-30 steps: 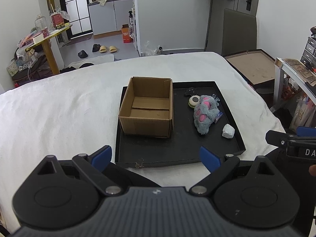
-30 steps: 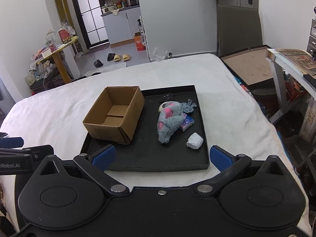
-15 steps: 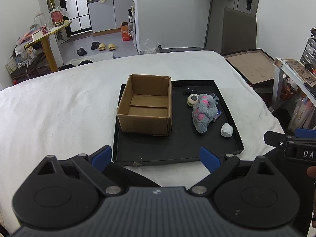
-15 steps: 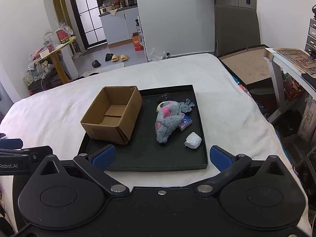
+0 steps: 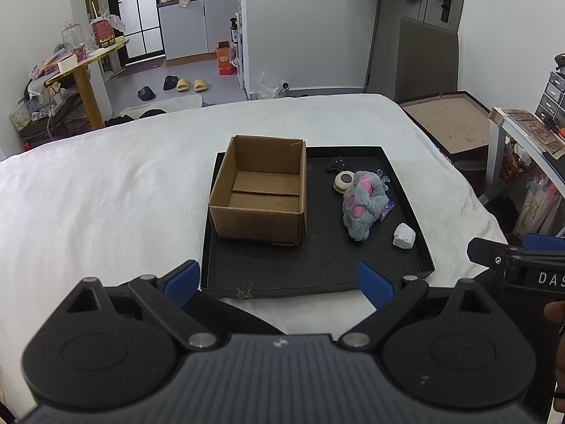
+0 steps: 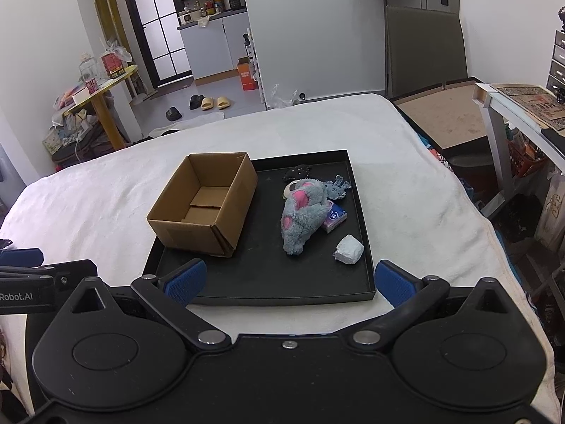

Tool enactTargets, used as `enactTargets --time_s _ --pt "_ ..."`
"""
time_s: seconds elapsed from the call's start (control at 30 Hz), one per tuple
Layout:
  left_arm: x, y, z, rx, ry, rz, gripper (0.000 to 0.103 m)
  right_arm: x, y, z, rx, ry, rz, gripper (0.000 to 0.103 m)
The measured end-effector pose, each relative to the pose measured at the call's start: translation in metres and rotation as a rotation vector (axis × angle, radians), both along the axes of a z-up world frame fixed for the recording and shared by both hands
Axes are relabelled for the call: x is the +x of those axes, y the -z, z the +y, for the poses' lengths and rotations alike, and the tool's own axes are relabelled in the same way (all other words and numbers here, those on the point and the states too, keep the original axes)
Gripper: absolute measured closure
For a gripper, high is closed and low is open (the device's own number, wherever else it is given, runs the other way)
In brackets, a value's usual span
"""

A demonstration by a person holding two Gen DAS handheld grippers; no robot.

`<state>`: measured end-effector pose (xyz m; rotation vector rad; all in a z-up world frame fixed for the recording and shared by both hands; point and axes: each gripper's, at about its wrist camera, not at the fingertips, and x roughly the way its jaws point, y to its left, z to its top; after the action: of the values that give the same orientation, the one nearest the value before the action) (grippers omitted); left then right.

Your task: Organize soft objects

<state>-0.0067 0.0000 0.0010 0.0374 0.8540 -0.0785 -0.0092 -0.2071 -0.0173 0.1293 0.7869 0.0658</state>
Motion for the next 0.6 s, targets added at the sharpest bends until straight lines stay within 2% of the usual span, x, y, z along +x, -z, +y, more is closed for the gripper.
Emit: enactTargets --time_s 0.6 --pt "0.0045 0.0036 0.0029 -0.018 0.001 0.008 0.008 0.0021 0.0040 0.0009 0.002 0.006 0.005 0.000"
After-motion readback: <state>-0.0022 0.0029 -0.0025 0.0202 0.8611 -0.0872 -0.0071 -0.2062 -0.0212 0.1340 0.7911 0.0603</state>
